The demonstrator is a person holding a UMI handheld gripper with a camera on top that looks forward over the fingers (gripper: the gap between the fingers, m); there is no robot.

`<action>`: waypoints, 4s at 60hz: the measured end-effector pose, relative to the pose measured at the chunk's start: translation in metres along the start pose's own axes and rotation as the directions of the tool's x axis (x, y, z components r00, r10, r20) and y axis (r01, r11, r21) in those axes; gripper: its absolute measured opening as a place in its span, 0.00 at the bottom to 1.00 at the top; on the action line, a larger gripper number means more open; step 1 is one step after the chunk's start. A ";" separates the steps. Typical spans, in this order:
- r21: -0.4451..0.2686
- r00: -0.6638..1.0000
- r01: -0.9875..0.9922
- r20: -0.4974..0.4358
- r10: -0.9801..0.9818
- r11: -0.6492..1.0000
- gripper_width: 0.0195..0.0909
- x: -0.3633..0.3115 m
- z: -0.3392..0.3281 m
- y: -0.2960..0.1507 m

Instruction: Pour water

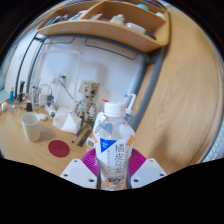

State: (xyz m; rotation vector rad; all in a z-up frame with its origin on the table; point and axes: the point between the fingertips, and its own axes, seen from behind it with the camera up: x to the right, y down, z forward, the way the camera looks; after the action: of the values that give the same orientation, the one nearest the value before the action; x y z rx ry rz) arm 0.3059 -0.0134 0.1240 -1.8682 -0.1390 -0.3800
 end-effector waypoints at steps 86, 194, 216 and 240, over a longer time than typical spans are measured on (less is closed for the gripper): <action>0.035 0.356 0.933 0.072 -0.932 0.359 0.24 -0.166 0.062 -0.109; -0.196 0.947 -0.195 0.217 0.236 0.961 0.92 -0.166 -0.059 -0.025; -0.166 0.948 -0.287 0.096 0.305 0.944 0.92 -0.114 -0.131 -0.097; -0.140 0.934 -0.294 0.169 0.315 0.946 0.91 -0.103 -0.139 -0.123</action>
State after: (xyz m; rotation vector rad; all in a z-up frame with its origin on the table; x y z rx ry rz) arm 0.1478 -0.0948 0.2399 -1.9977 0.0474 0.0058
